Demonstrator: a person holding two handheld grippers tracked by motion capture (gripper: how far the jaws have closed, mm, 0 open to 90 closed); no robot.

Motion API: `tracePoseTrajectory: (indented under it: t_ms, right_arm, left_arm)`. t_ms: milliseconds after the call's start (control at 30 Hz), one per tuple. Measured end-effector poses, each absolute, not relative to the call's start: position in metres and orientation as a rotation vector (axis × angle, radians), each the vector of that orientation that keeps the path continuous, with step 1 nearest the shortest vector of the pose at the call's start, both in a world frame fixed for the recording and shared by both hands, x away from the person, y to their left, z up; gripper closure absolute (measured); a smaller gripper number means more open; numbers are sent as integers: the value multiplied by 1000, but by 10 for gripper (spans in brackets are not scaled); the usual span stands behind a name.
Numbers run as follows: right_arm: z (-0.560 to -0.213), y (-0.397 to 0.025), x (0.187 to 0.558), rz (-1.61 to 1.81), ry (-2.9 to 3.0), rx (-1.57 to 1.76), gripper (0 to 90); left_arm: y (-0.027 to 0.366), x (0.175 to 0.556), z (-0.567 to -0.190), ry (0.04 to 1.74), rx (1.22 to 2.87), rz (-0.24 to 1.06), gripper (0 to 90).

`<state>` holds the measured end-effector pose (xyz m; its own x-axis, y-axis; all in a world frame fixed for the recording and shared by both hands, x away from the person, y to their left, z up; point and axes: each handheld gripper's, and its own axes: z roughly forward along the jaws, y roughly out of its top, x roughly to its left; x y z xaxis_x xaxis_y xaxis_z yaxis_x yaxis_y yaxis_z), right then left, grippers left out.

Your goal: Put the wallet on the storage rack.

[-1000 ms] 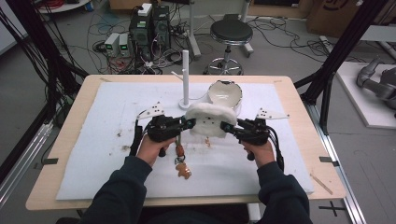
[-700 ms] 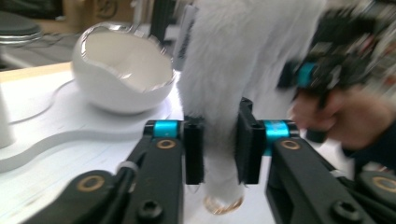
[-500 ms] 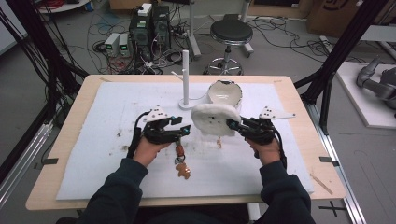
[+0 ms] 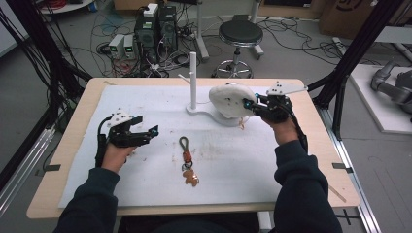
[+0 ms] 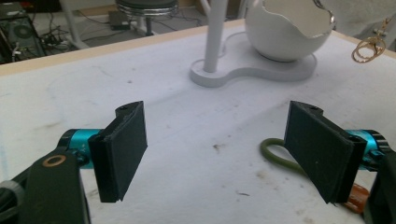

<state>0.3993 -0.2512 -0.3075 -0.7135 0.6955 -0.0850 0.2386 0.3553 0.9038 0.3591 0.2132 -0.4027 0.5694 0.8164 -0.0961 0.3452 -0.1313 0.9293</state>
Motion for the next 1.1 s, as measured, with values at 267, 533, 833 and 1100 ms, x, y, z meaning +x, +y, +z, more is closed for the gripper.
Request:
tracePoseTrajectory:
  t_ms: [267,533,833,1100]
  right_arm:
    - [-282,-248,425,1243,2158,778,750]
    - [-265,-237,453,1180,2160,750,749]
    - [-277,-240,467,934,2214,674,748]
    - [-291,-237,468,718,2234,578,746]
  left_arm:
    - [230,361,-409,1045,1668,518,213]
    - [228,361,-410,1039,1669,500,214]
    - [229,361,-412,1055,1662,489,214]
    - [229,361,-413,1064,1658,471,213]
